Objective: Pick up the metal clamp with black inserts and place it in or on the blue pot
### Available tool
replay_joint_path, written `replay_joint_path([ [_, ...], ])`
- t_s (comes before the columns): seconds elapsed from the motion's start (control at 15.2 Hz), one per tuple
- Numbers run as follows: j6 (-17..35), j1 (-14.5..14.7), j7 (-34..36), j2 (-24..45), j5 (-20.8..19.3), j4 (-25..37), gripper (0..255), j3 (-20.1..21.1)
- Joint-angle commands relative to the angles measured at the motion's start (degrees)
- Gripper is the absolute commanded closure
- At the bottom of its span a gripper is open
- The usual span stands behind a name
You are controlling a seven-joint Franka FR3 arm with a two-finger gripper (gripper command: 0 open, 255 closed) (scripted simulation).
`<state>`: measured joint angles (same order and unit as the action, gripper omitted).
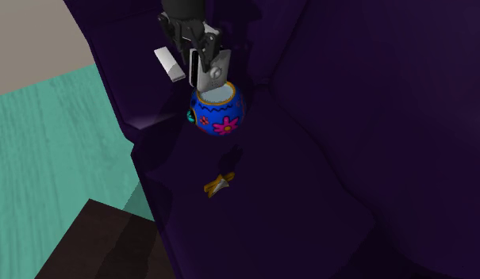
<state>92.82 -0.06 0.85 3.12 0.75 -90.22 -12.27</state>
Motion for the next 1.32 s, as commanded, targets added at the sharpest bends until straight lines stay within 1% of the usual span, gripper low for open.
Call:
replay_joint_path([
  [0.0, 1.7, 0.1, 0.1, -0.3, -0.1, -2.0, 255, 0.0],
  [0.33, 5.7, 0.1, 0.1, -0.8, -0.2, -6.4, 255, 0.1],
  [0.86, 5.9, 0.1, 0.1, -0.8, -0.2, -6.6, 255, 0.1],
  [0.92, 5.9, 0.1, 0.1, -0.8, -0.2, -6.6, 0, 0.1],
  [1.25, 5.9, 0.1, 0.1, -0.8, -0.2, -6.6, 0, 0.1],
])
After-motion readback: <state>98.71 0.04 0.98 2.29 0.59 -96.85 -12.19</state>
